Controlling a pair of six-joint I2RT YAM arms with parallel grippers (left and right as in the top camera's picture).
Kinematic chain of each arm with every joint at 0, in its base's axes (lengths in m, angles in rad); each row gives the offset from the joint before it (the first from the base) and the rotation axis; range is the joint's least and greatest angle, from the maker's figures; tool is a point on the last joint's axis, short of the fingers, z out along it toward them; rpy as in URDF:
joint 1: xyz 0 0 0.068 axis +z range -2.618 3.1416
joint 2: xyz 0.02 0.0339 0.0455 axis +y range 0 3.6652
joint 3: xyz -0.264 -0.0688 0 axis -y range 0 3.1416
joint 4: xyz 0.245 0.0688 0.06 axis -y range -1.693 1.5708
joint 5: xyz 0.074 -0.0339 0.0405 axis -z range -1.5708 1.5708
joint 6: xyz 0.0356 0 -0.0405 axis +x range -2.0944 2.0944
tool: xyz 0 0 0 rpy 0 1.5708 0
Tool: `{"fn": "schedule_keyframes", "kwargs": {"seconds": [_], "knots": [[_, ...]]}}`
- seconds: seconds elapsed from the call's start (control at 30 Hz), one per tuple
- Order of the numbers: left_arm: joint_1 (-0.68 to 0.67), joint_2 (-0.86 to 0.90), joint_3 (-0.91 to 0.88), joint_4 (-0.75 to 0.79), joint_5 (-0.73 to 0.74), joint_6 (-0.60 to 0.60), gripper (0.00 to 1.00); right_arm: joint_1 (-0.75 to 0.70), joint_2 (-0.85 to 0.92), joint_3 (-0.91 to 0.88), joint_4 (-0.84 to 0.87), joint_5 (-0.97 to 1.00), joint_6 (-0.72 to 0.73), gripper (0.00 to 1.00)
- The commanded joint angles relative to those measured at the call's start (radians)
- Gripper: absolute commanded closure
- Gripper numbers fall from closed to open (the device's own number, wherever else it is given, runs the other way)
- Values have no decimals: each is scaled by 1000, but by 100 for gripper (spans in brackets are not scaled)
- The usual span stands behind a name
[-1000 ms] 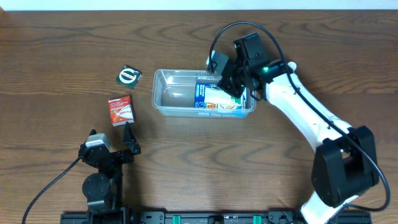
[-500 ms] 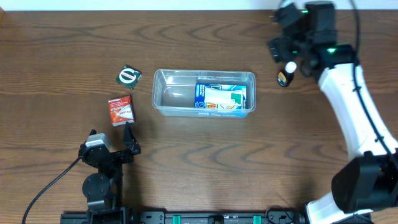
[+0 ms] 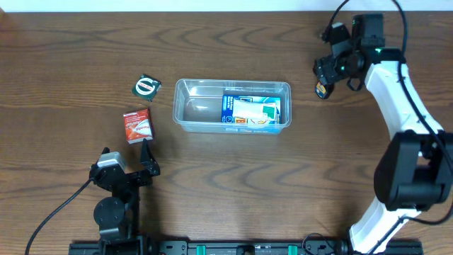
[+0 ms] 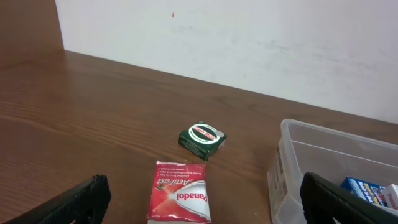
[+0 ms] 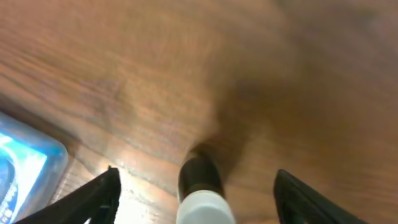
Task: Pack container
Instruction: 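Move right gripper to the brown bottle and grasp its cap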
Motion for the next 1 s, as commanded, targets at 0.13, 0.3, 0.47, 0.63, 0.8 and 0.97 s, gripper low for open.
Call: {"fn": "schedule_keyframes", "kwargs": {"seconds": [0.13, 0.3, 0.47, 0.63, 0.8, 0.97], "knots": [[5, -5, -16, -37, 6, 17, 2, 0, 34, -2, -51, 34, 36, 34], [5, -5, -16, -37, 6, 17, 2, 0, 34, -2, -70, 56, 61, 42], [5, -5, -16, -37, 6, 17, 2, 0, 34, -2, -66, 57, 61, 58], [5, -5, -16, -37, 6, 17, 2, 0, 34, -2, -64, 59, 60, 72], [5, -5, -16, -37, 6, 17, 2, 0, 30, 0, -50, 59, 61, 76], [5, -5, -16, -37, 6, 17, 2, 4, 3, 16, -51, 59, 61, 77]]}}
